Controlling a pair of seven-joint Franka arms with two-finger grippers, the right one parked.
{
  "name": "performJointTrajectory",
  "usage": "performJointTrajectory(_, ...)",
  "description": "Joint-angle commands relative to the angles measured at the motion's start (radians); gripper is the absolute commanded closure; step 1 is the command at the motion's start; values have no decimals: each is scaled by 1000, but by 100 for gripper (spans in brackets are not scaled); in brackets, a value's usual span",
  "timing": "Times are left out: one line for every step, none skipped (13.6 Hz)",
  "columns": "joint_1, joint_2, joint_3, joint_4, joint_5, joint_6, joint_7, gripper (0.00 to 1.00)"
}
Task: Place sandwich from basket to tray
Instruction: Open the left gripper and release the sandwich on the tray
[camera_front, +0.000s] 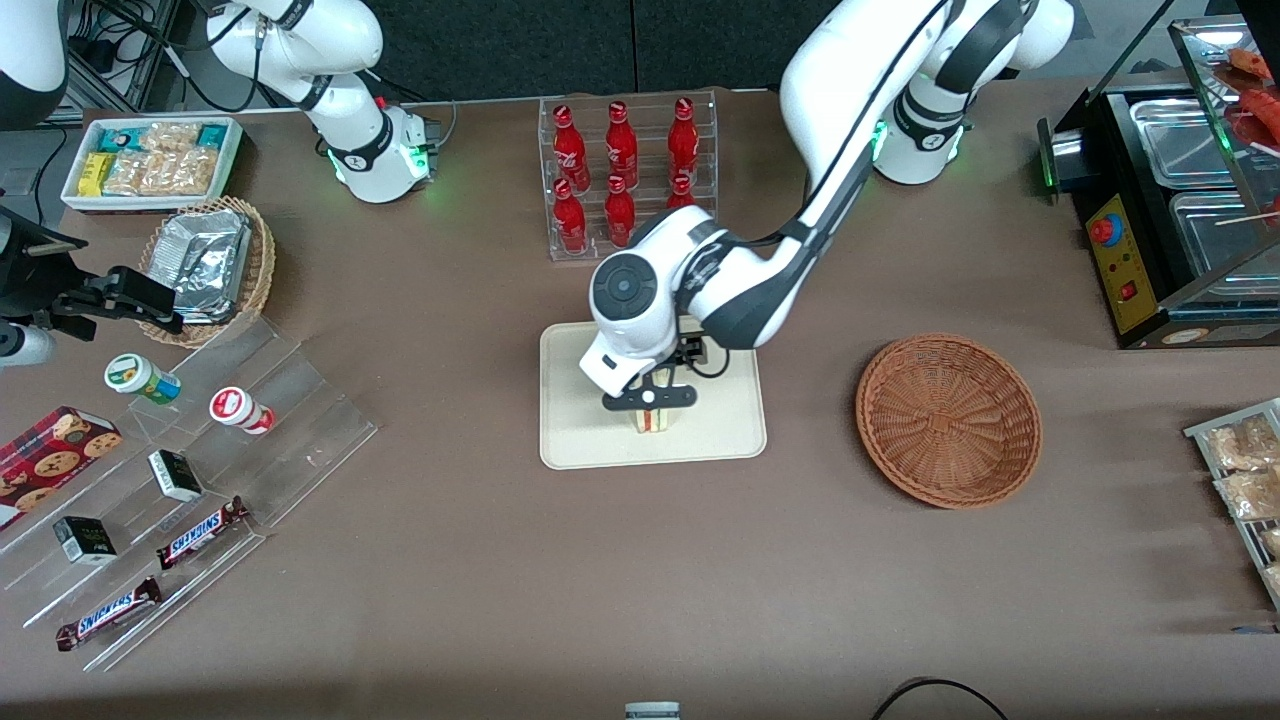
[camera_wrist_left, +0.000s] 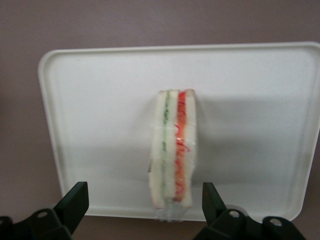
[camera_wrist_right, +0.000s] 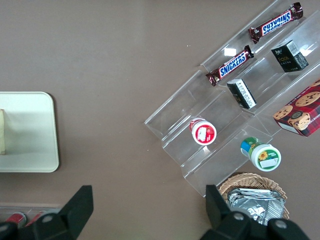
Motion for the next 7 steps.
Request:
performJointTrajectory(72, -92, -1, -81, -3, -36, -1, 0)
performJointTrajectory(105, -118, -3, -105, -3, -36, 8, 0)
performJointTrajectory(141, -137, -4, -121, -3, -36, 10, 0)
performJointTrajectory(168, -157, -4, -136, -3, -36, 16, 0)
performJointTrajectory(202, -175, -4, -148, -5, -36, 34, 0)
performJointTrajectory(236, -198, -4, -170, -28, -39, 63, 0)
performJointTrajectory(268, -232, -4, -199, -51, -41, 114, 0)
